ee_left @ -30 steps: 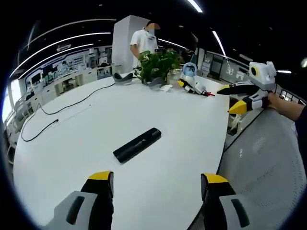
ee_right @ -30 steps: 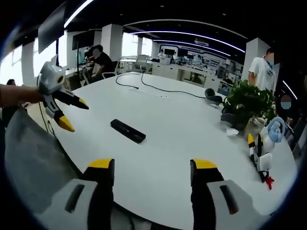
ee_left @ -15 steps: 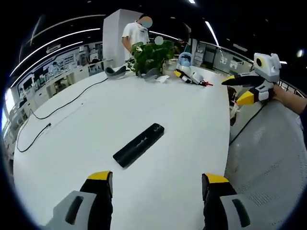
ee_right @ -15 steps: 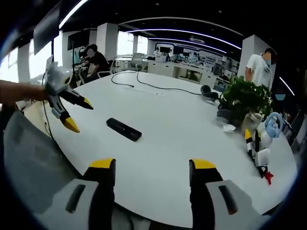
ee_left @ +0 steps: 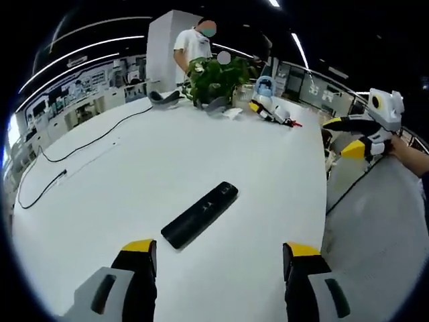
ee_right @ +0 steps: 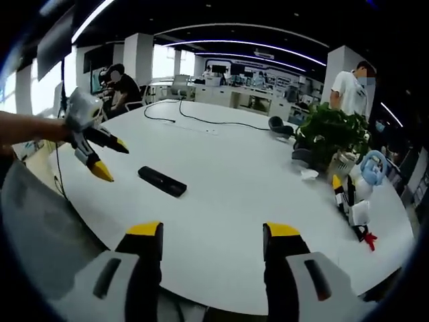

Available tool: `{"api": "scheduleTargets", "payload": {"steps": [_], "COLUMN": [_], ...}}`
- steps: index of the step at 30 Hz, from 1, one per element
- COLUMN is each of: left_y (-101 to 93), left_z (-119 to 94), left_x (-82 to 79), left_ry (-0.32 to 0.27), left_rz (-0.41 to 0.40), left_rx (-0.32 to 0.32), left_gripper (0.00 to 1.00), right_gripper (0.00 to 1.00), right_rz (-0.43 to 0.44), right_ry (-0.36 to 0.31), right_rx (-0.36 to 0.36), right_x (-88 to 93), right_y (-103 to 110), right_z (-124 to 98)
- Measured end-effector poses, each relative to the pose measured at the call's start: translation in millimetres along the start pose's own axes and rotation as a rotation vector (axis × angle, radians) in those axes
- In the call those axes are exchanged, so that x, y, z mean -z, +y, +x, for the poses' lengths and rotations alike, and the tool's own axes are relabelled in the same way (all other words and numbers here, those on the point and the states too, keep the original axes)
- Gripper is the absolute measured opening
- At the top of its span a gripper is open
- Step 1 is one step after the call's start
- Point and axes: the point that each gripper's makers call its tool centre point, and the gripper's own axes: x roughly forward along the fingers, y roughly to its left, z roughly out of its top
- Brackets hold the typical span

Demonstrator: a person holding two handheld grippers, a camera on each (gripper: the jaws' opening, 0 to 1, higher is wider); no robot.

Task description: Press the specified remote control buttons in sequence, fully releasing each button before pressing the next.

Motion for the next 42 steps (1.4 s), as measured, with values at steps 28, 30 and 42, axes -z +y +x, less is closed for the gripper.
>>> {"api": "scheduleTargets", "payload": {"steps": [28,30,42], "left_y": [39.5,42.3,49.4], "left_z": [24.6,26.7,45.0], "left_x": [2.0,1.1,2.8], "left_ry": [0.157,0.161,0.228], "left_rz": [0.175,0.182,0.271], "left_rx": [0.024,0.023,0.048], "left_gripper": [0.79,0.79,0.77], "right_gripper": [0.59,0.59,0.61], "right_rz": [-0.006,-0.006,-0.037], "right_ry": [0.006,0.008,0.039], "right_rx": [-0.021,-0.019,-0.031], "right_x": [0.7,1.2,5.2], "right_y": [3.8,3.2,6.8], "right_z": [0.3,0.1,2.9]}}
